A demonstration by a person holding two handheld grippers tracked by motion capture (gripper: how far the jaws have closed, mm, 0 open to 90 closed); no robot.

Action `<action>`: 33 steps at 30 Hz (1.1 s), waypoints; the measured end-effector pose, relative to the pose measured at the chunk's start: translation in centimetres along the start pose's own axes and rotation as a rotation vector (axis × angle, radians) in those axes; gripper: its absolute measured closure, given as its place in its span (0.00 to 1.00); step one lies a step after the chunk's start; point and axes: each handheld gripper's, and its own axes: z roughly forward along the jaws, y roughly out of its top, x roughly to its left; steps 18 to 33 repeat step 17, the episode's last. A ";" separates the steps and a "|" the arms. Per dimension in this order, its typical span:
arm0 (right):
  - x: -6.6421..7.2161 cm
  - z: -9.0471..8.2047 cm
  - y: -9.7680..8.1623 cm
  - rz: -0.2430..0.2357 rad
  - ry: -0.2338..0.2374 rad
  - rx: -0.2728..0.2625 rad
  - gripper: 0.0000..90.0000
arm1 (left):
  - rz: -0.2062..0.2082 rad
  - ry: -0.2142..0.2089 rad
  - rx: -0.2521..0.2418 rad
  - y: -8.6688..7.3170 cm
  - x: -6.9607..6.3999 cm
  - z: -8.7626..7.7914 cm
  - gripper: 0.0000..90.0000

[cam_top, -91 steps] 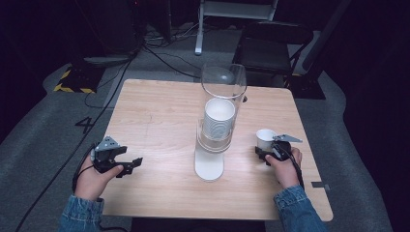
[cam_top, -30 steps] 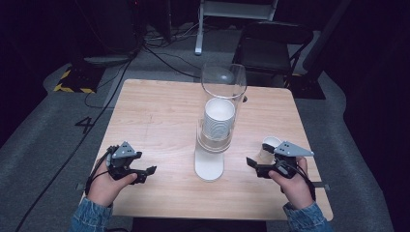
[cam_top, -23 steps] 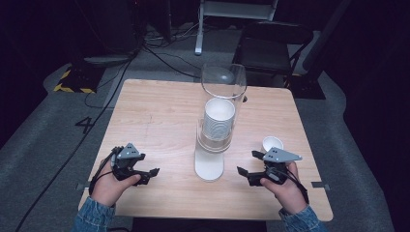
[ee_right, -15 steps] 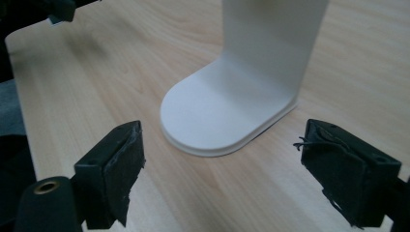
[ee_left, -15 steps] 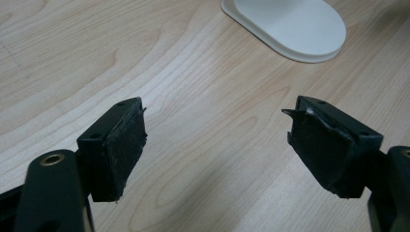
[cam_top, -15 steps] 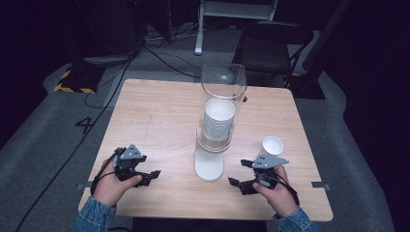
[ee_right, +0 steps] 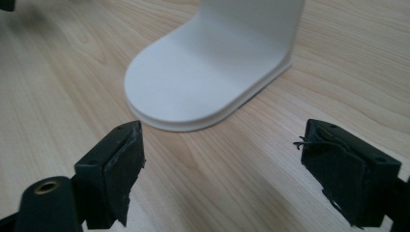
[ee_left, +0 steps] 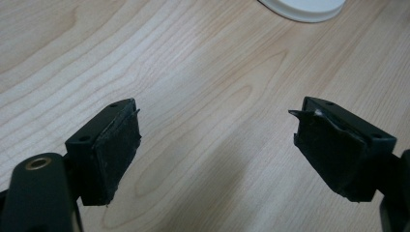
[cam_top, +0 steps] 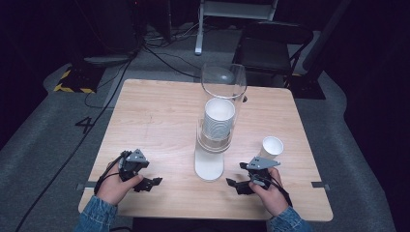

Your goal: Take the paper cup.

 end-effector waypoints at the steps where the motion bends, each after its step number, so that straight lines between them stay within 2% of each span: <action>1: -0.1 0.1 -0.1 -0.001 -0.014 -0.002 0.18 | 0.004 -0.001 0.004 0.0 0.1 0.1 0.18; 3: -0.3 0.1 -0.2 -0.009 -0.043 -0.006 0.18 | 0.001 0.000 0.009 -0.2 0.2 0.2 0.18; 5: -0.5 0.2 -0.3 0.000 -0.069 -0.013 0.18 | 0.004 0.000 0.013 -0.4 0.5 0.5 0.18; 8: -1.0 0.4 -0.5 0.012 -0.098 -0.008 0.18 | -0.013 0.015 0.020 -0.7 0.9 0.7 0.18; 13: -1.3 0.7 -0.9 0.003 -0.121 0.012 0.18 | -0.009 0.029 0.029 -0.9 1.2 0.9 0.18; 17: -1.3 0.8 -1.0 -0.012 -0.125 0.022 0.18 | -0.007 0.036 0.023 -0.9 1.3 0.9 0.18; 33: -1.3 0.8 -1.0 -0.012 -0.125 0.022 0.18 | -0.007 0.036 0.023 -0.9 1.3 0.9 0.18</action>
